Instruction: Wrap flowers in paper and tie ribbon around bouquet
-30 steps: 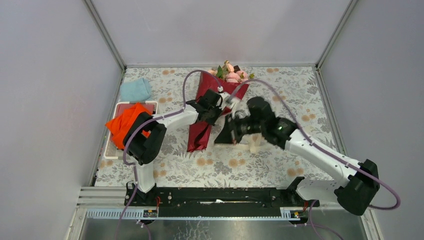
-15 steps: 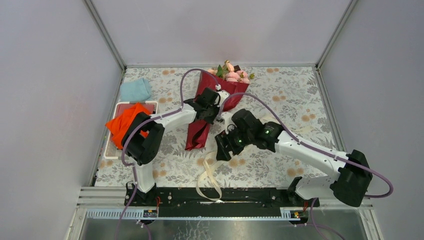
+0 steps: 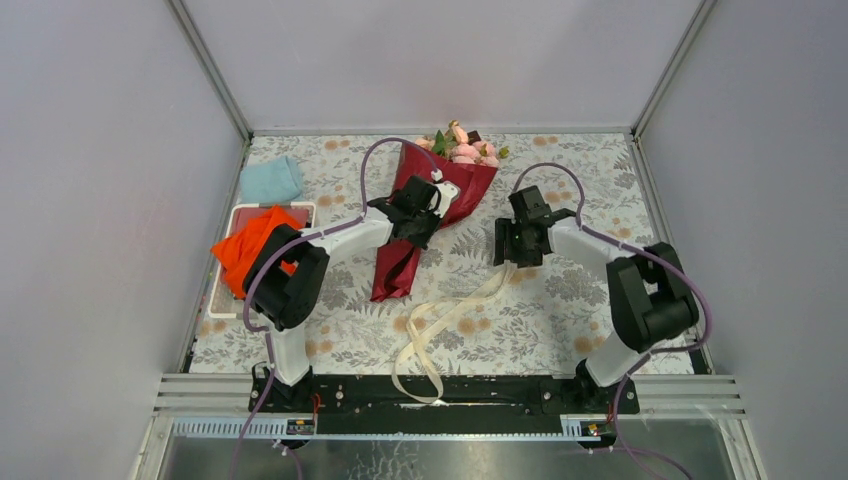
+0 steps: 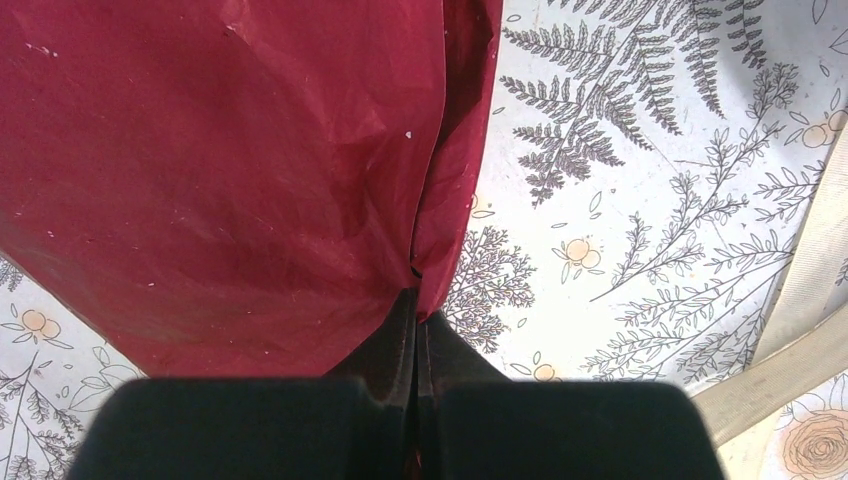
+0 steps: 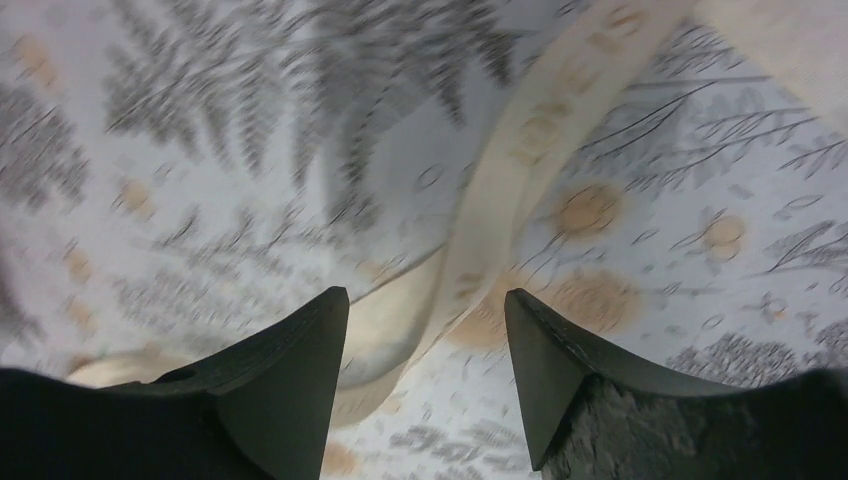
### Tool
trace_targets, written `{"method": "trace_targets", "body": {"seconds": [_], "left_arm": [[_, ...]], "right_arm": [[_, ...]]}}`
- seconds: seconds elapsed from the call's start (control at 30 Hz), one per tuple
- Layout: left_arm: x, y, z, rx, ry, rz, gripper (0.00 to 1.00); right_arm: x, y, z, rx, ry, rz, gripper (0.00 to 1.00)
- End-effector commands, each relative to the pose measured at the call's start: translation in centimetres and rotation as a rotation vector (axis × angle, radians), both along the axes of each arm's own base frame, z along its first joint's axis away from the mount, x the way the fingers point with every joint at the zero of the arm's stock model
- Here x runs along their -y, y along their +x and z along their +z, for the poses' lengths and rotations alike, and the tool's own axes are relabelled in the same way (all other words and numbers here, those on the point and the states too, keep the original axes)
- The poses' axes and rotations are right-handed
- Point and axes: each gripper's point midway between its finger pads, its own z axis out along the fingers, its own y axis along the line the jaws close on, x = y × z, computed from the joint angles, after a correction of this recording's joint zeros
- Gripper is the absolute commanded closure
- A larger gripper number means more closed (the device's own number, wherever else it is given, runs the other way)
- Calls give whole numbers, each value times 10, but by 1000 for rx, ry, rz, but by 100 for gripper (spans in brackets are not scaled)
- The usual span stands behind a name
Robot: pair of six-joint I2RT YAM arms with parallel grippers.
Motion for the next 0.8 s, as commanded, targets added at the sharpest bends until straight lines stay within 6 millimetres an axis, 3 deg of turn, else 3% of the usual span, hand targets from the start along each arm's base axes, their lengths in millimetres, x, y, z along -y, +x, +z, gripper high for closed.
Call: {"method": "trace_targets", "body": {"seconds": [0.0, 0.27, 0.3, 0.4, 0.47, 0.57, 0.67, 0.77], "left_arm": [[4, 2, 17, 28, -43, -12, 100], [2, -1, 13, 23, -36, -16, 100], [2, 0, 14, 25, -36, -16, 100], [1, 0, 16, 32, -34, -15, 100], [1, -1, 15, 30, -33, -17, 100], [0, -1, 14, 28, -29, -15, 100], [0, 0, 15, 29, -31, -13, 100], [1, 0, 17, 30, -37, -13, 100]], "right_arm": [[14, 47, -8, 89, -19, -101, 33], [30, 86, -30, 98, -106, -152, 37], [30, 88, -33, 91, -108, -145, 44], [41, 100, -29, 115, -107, -166, 84], [61, 115, -7, 173, -92, -219, 100], [104, 138, 54, 314, -87, -306, 100], [154, 141, 112, 442, -123, -417, 100], [199, 124, 125, 472, -151, -521, 100]]}}
